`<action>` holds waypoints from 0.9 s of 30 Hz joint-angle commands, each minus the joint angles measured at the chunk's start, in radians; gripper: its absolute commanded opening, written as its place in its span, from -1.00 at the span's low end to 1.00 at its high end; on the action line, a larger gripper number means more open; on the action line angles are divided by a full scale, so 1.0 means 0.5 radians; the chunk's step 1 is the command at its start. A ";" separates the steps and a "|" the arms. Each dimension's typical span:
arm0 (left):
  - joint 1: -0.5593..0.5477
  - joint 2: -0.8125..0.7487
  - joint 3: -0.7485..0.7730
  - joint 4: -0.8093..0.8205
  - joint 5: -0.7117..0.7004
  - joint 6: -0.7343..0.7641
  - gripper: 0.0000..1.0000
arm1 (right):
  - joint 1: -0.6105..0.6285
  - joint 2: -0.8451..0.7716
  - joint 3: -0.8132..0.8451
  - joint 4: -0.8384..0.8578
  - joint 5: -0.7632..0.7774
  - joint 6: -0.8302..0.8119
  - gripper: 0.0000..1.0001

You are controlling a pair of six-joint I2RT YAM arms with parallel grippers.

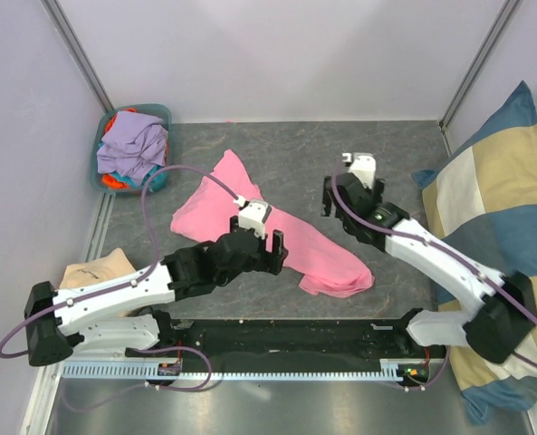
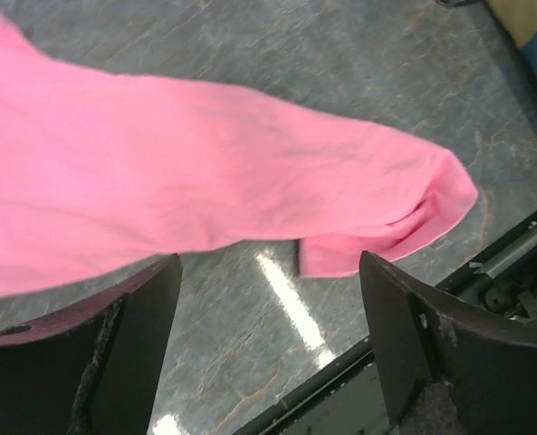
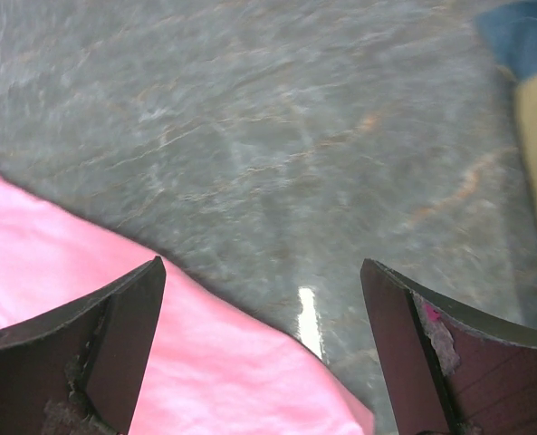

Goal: Fold and stack the t-shirts
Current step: Move the tshirt to the center of the board

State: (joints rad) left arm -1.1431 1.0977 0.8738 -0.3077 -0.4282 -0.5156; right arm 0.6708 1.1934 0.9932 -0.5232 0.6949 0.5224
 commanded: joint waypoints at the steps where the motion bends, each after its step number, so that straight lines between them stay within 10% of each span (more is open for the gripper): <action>1: 0.004 -0.213 -0.106 -0.133 -0.196 -0.269 0.70 | 0.011 0.413 0.320 0.285 -0.276 -0.210 0.96; 14: 0.001 -0.649 -0.290 -0.572 -0.303 -0.567 0.59 | 0.008 1.827 1.523 0.402 -0.895 -0.502 0.96; 27: 0.092 -0.762 -0.275 -0.833 -0.867 -0.626 0.65 | 0.011 2.482 2.254 0.365 -1.435 -0.612 0.96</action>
State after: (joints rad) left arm -1.1404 0.7612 0.7277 -0.6861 -0.6617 -0.7971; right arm 0.6720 2.4058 2.0487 -0.3523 0.0689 0.2375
